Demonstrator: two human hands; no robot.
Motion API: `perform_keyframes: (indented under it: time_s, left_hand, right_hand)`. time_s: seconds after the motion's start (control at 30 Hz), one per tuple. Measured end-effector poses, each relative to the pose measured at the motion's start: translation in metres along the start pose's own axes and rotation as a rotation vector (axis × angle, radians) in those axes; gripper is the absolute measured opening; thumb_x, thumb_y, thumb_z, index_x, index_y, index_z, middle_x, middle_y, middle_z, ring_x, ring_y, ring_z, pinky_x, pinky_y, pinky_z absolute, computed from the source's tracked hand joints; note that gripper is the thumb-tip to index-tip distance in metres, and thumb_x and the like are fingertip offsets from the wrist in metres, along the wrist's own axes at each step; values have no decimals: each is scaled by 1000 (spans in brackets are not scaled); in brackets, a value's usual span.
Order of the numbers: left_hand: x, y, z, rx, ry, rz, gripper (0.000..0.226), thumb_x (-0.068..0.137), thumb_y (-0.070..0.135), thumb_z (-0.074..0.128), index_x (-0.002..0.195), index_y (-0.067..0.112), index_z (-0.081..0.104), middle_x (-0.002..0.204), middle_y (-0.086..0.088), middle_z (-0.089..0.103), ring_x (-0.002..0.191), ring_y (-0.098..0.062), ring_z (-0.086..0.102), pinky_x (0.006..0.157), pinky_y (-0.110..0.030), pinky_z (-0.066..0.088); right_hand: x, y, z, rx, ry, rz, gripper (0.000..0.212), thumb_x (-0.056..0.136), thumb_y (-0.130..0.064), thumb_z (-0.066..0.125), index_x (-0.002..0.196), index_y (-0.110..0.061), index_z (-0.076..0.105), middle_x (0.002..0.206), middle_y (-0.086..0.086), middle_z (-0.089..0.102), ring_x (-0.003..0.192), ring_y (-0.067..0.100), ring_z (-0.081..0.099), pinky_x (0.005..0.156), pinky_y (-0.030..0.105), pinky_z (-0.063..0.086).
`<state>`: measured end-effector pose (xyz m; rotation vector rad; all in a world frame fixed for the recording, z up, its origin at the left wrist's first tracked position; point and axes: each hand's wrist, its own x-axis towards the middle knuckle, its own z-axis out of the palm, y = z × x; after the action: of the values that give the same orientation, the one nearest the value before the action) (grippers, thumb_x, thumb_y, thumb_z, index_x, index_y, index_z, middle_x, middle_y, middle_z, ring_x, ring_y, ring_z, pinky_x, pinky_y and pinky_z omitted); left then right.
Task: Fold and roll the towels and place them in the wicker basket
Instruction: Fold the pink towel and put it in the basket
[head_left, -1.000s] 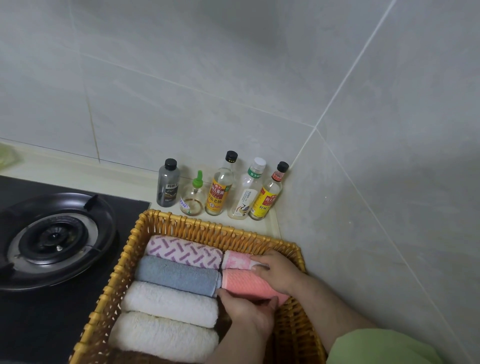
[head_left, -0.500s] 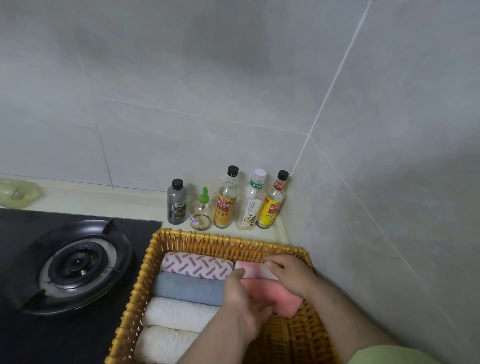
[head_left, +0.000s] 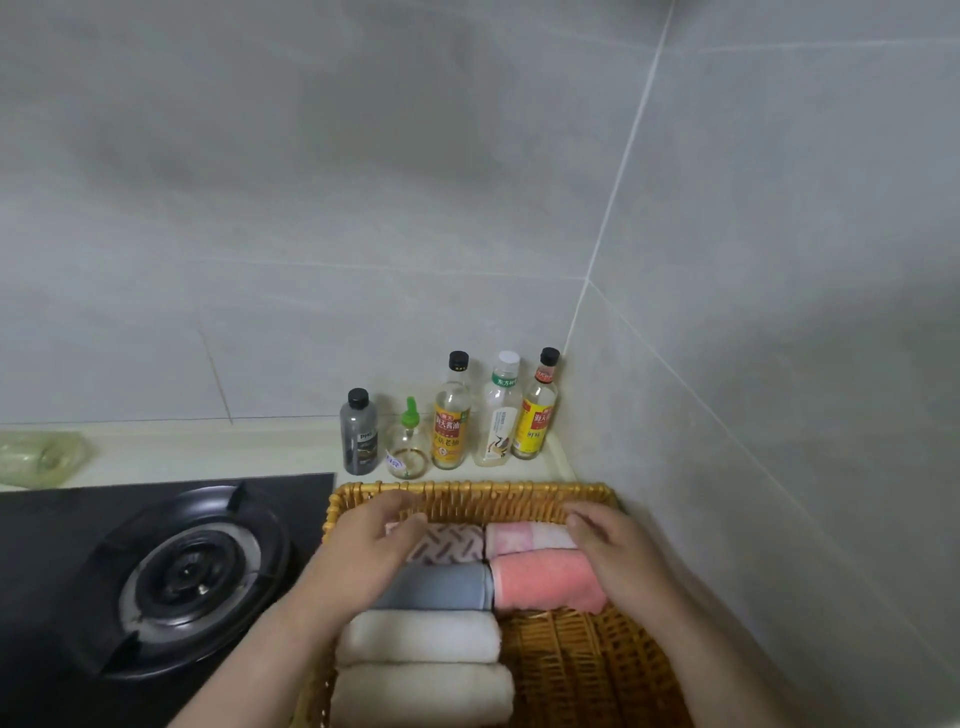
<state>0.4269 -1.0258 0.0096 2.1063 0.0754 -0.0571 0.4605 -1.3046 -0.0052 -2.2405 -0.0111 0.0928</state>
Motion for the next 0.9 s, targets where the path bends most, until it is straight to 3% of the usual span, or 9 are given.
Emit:
perform_keyframes:
  time_s: [0.17, 0.33, 0.47, 0.57, 0.63, 0.77, 0.9]
  left_hand:
    - [-19, -5, -41, 180, -16, 146, 27, 94, 27, 58, 109, 49, 51, 104, 27, 57, 101, 1, 57, 81, -17, 42]
    - [-47, -15, -71, 258, 11, 151, 31, 92, 32, 60, 123, 38, 60, 119, 17, 60, 109, -4, 56, 91, -24, 43]
    - [-85, -17, -96, 251, 82, 109, 32, 93, 32, 60, 125, 31, 60, 105, 14, 63, 89, -1, 56, 79, -21, 43]
    - [-122, -17, -114, 264, 142, 62, 35, 94, 31, 58, 129, 30, 58, 111, 18, 59, 95, -1, 56, 86, -23, 45]
    - [-151, -19, -126, 267, 202, 42, 31, 94, 32, 58, 124, 33, 60, 103, 17, 66, 86, 0, 61, 81, -23, 49]
    - [-223, -23, -142, 249, 345, -55, 27, 95, 33, 57, 121, 39, 58, 110, 18, 62, 89, 7, 55, 78, -16, 44]
    - [-304, -34, -158, 204, 483, -200, 33, 95, 36, 55, 128, 35, 57, 119, 18, 60, 101, 2, 55, 87, -23, 44]
  right_hand:
    - [-33, -28, 6, 25, 73, 33, 20, 97, -27, 57, 115, -33, 64, 113, -20, 59, 105, -9, 52, 82, 2, 34]
    - [-60, -65, 19, -3, 58, -26, 21, 96, -33, 56, 114, -45, 60, 125, -20, 56, 119, 1, 51, 102, 24, 40]
    - [-83, -98, 34, -51, 17, -127, 17, 90, -55, 52, 106, -60, 57, 126, -33, 51, 124, -1, 46, 112, 38, 36]
    - [-101, -122, 46, -30, -58, -218, 27, 96, -40, 54, 122, -49, 57, 121, -37, 45, 124, -6, 42, 110, 27, 33]
    - [-116, -138, 54, -55, -101, -287, 33, 98, -36, 54, 131, -40, 56, 125, -33, 44, 123, -8, 40, 106, 21, 31]
    - [-147, -154, 78, -42, -205, -381, 35, 97, -35, 55, 132, -34, 57, 129, -26, 49, 120, -7, 43, 105, 20, 33]
    - [-186, -163, 104, -47, -284, -455, 36, 96, -38, 55, 133, -37, 55, 133, -24, 47, 128, -1, 41, 108, 24, 33]
